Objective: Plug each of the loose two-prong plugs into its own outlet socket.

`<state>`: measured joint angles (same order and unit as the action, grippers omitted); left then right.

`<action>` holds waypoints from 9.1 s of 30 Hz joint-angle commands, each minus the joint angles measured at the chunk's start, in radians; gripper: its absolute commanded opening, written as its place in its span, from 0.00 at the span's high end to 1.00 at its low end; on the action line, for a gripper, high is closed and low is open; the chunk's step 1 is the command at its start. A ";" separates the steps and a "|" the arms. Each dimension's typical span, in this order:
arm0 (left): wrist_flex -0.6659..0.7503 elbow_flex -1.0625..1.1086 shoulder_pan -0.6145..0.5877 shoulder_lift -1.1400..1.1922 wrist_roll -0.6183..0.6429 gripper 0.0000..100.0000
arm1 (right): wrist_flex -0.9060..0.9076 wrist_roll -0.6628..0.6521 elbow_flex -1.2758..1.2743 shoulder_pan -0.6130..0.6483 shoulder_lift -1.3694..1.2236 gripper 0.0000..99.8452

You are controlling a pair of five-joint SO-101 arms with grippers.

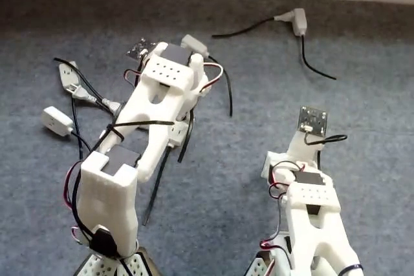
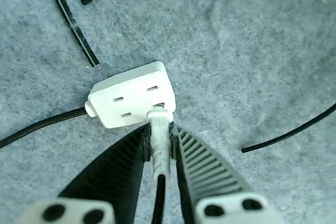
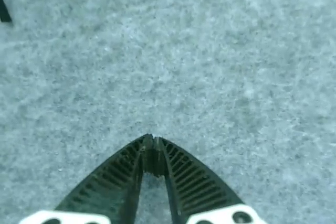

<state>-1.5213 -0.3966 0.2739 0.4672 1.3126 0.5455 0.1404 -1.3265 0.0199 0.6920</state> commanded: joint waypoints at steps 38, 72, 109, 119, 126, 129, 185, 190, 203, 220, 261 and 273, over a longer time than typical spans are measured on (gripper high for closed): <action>0.078 0.045 -0.061 -0.001 0.118 0.99 | -0.013 -0.002 0.005 0.010 0.013 0.99; 0.118 0.252 -0.074 0.001 0.071 0.99 | -0.013 -0.002 0.004 0.010 0.013 0.99; -0.114 -0.119 -0.035 -0.326 -1.040 0.73 | -0.013 -0.002 0.004 0.005 0.013 0.99; 0.003 -0.114 -0.154 -0.369 -1.671 0.73 | -0.013 -0.002 0.002 0.004 0.013 0.99; -0.187 -0.096 -0.160 -0.360 -2.091 0.73 | -0.013 -0.002 0.002 0.004 0.012 0.99; -0.210 -0.061 -0.159 -0.361 -2.117 0.73 | -0.013 -0.002 0.002 0.004 0.012 0.99; 0.333 0.591 -0.186 -0.163 -2.232 0.74 | -0.013 -0.002 0.004 0.004 0.012 0.99; 0.345 0.585 -0.186 -0.168 -2.232 0.82 | -0.013 -0.002 0.004 0.004 0.012 0.99; 0.129 0.177 -0.171 -0.176 -2.232 0.95 | -0.013 -0.002 0.004 0.004 0.012 0.99; 0.586 -0.346 -0.079 -0.022 -2.139 0.96 | -0.013 -0.002 0.002 0.004 0.012 0.99; 0.712 -1.254 -0.145 0.868 -2.055 0.77 | -0.068 -0.002 -0.004 0.005 0.012 0.99; 0.446 -1.218 -0.160 0.483 -1.947 0.75 | -0.068 -0.002 -0.004 0.005 0.012 0.99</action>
<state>-1.0441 -1.6011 0.1358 1.0794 -0.6621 0.4933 0.1404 -1.3341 0.0199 0.6920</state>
